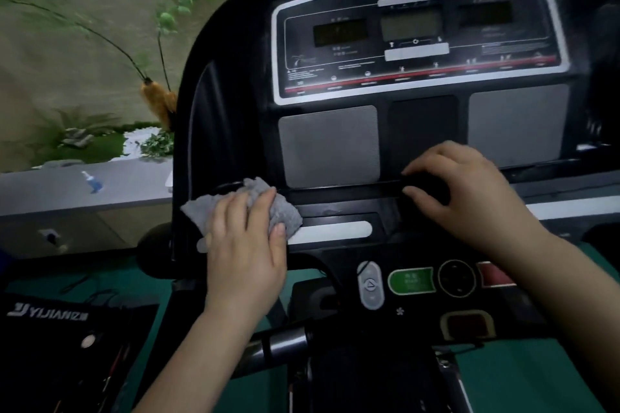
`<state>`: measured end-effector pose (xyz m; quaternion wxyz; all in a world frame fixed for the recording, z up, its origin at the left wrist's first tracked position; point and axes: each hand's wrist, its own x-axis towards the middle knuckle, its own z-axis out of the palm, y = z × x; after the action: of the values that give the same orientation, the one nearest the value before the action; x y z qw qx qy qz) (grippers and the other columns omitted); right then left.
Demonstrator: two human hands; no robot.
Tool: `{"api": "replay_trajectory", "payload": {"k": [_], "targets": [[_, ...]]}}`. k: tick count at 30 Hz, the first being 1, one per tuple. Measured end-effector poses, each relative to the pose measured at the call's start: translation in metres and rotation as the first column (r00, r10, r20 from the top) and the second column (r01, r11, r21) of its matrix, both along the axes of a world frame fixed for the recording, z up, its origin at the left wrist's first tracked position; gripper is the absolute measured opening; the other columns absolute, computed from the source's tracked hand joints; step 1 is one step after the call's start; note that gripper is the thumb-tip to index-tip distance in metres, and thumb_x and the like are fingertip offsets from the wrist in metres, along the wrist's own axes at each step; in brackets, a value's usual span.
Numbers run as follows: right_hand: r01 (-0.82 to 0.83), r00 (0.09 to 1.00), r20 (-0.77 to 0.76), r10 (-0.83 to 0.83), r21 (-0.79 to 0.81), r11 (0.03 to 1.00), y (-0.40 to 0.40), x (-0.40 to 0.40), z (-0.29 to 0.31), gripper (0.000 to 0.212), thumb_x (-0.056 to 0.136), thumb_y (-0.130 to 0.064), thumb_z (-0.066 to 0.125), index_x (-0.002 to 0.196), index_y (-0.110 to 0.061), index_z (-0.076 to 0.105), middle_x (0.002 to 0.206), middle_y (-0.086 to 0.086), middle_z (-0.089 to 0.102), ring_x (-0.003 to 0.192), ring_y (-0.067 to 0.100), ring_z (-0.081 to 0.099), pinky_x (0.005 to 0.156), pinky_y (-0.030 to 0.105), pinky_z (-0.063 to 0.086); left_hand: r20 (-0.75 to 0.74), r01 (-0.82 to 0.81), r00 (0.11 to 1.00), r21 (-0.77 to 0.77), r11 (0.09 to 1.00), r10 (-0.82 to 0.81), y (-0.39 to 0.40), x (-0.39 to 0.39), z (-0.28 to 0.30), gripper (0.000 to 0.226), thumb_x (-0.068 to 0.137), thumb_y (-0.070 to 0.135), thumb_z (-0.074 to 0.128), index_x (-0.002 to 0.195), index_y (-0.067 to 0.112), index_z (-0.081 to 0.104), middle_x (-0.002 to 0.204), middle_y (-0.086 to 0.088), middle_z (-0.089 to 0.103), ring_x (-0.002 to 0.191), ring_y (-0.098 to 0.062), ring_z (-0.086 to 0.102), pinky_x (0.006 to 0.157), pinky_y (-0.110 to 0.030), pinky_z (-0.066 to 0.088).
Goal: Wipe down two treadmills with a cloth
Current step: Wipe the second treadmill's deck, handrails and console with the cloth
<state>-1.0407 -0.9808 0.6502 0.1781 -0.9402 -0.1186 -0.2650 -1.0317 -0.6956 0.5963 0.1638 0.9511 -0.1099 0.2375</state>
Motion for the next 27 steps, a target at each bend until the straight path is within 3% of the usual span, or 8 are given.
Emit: {"api": "replay_trajectory", "payload": {"k": [4, 8, 12, 14, 17, 22, 27], "targets": [[-0.004, 1.0, -0.026, 0.001, -0.078, 0.997, -0.029, -0.014, -0.008, 0.021, 0.08, -0.03, 0.065, 0.098, -0.021, 0.071, 0.096, -0.002, 0.065, 0.089, 0.025, 0.063, 0.08, 0.046, 0.05, 0.017, 0.121, 0.992, 0.103, 0.987, -0.124, -0.044, 0.003, 0.016, 0.047, 0.089, 0.038, 0.036, 0.129, 0.02, 0.053, 0.123, -0.005, 0.054, 0.115, -0.029, 0.047, 0.098, -0.045, 0.039], [-0.005, 0.999, -0.038, 0.002, -0.06, 0.998, -0.05, -0.024, -0.013, 0.028, 0.079, -0.024, 0.07, 0.106, -0.024, 0.07, 0.102, -0.003, 0.065, 0.096, 0.023, 0.063, 0.087, 0.048, 0.046, 0.043, 0.242, 0.965, 0.221, 0.945, -0.258, -0.111, 0.007, 0.028, 0.043, 0.086, 0.04, 0.04, 0.121, 0.023, 0.058, 0.116, -0.003, 0.058, 0.105, -0.029, 0.053, 0.09, -0.042, 0.042], [-0.052, 0.997, -0.062, 0.051, -0.014, 0.999, -0.064, -0.028, -0.012, 0.03, 0.079, -0.025, 0.067, 0.109, -0.023, 0.069, 0.105, -0.004, 0.064, 0.099, 0.021, 0.062, 0.089, 0.05, 0.047, 0.031, 0.345, 0.931, 0.257, 0.903, -0.365, -0.142, 0.008, 0.03, 0.045, 0.086, 0.043, 0.039, 0.125, 0.026, 0.057, 0.118, 0.0, 0.059, 0.104, -0.027, 0.055, 0.088, -0.04, 0.044], [-0.074, 0.994, -0.077, 0.075, 0.02, 0.997, -0.069, -0.03, -0.012, 0.031, 0.079, -0.026, 0.065, 0.11, -0.023, 0.068, 0.107, -0.005, 0.063, 0.101, 0.02, 0.06, 0.09, 0.05, 0.047, 0.019, 0.334, 0.937, 0.249, 0.909, -0.35, -0.12, 0.009, 0.027, 0.046, 0.086, 0.043, 0.04, 0.128, 0.028, 0.055, 0.122, -0.003, 0.059, 0.107, -0.028, 0.055, 0.093, -0.041, 0.043], [-0.081, 0.992, -0.09, 0.085, 0.044, 0.996, -0.073, -0.032, -0.013, 0.032, 0.08, -0.025, 0.064, 0.112, -0.023, 0.067, 0.11, -0.006, 0.062, 0.104, 0.018, 0.058, 0.094, 0.047, 0.046, 0.029, 0.145, 0.987, 0.23, 0.962, -0.155, -0.059, 0.012, 0.018, 0.048, 0.088, 0.042, 0.035, 0.13, 0.026, 0.053, 0.122, -0.007, 0.059, 0.109, -0.032, 0.053, 0.097, -0.041, 0.034], [-0.096, 0.992, -0.076, 0.1, 0.057, 0.994, -0.075, -0.032, -0.015, 0.031, 0.081, -0.018, 0.068, 0.112, -0.022, 0.067, 0.111, -0.007, 0.062, 0.105, 0.014, 0.057, 0.097, 0.034, 0.044, 0.016, -0.106, 0.994, 0.036, 0.994, 0.106, -0.039, 0.003, 0.012, 0.048, 0.089, 0.04, 0.033, 0.125, 0.018, 0.055, 0.117, -0.012, 0.054, 0.112, -0.034, 0.045, 0.098, -0.048, 0.036], [-0.063, 0.995, -0.068, 0.07, 0.101, 0.993, -0.076, -0.034, -0.019, 0.033, 0.079, -0.017, 0.072, 0.111, -0.023, 0.067, 0.114, -0.003, 0.057, 0.11, 0.014, 0.052, 0.098, 0.027, 0.038, 0.043, 0.085, 0.995, 0.135, 0.987, -0.092, -0.116, -0.005, 0.019, 0.047, 0.087, 0.039, 0.035, 0.126, 0.022, 0.056, 0.121, -0.009, 0.056, 0.111, -0.033, 0.047, 0.101, -0.046, 0.032]]}}
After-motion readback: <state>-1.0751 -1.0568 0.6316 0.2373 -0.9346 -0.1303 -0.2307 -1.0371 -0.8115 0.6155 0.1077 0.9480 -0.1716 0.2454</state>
